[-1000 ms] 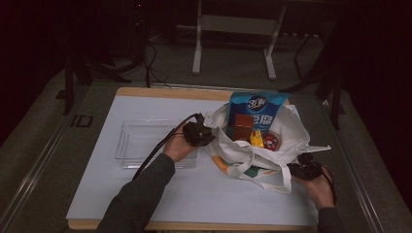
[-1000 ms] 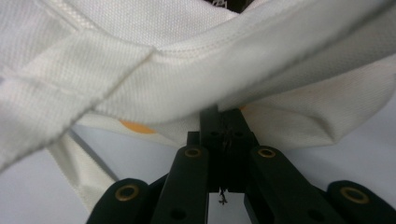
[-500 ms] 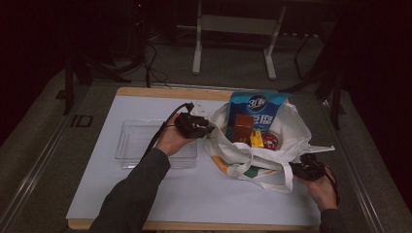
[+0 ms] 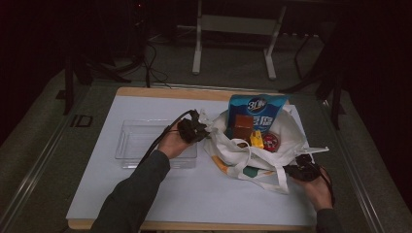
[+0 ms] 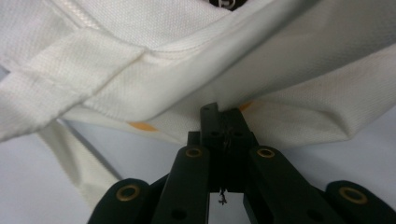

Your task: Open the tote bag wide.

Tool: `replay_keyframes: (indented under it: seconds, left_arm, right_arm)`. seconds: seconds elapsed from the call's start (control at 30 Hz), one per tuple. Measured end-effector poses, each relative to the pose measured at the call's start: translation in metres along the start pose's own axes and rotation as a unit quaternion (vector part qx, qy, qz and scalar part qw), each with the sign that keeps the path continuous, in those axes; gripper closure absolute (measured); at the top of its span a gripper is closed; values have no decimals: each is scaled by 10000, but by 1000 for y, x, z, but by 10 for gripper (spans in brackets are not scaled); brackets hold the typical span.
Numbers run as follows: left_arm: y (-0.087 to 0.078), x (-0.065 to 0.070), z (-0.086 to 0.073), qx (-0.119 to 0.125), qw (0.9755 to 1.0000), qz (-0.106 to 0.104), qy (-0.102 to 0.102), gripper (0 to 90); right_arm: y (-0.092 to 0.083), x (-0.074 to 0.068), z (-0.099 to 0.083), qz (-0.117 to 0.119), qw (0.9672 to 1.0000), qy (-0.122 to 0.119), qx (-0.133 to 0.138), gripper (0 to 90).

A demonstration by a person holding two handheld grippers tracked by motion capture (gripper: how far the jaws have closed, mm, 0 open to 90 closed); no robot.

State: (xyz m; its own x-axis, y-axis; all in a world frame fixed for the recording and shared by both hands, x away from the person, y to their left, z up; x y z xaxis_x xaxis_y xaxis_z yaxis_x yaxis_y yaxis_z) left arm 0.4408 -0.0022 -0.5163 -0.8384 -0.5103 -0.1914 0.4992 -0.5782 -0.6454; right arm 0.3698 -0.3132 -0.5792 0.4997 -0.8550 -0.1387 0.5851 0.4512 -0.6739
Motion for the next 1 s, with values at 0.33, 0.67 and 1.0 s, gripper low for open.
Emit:
replay_keyframes:
  seconds: [0.33,0.67,1.0]
  left_arm:
    - [19,2,-8,-375,9990,221,50,873]
    - [0,-2,-7,71,9978,-180,-631,733]
    - [-40,10,3,710,9944,-536,-565,658]
  right_arm:
    - [8,2,-5,-51,9999,95,-74,900]
    - [0,1,-3,-91,9999,106,-7,895]
    - [-2,0,-2,-136,9999,25,-11,895]
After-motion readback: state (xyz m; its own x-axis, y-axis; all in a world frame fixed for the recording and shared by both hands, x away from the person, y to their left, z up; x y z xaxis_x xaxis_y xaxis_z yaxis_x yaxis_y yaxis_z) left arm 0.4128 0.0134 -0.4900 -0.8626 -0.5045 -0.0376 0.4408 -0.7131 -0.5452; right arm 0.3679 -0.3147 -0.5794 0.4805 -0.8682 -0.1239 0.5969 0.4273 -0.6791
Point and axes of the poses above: each handheld gripper's, and its own axes: y roughly forward along the jaws, z roughly out of its top, x roughly to its right, the point moved 9 cm from there along y, roughly forward along the jaws, and after that the axes turned 10 degrees about x, right-handed, at the moved point
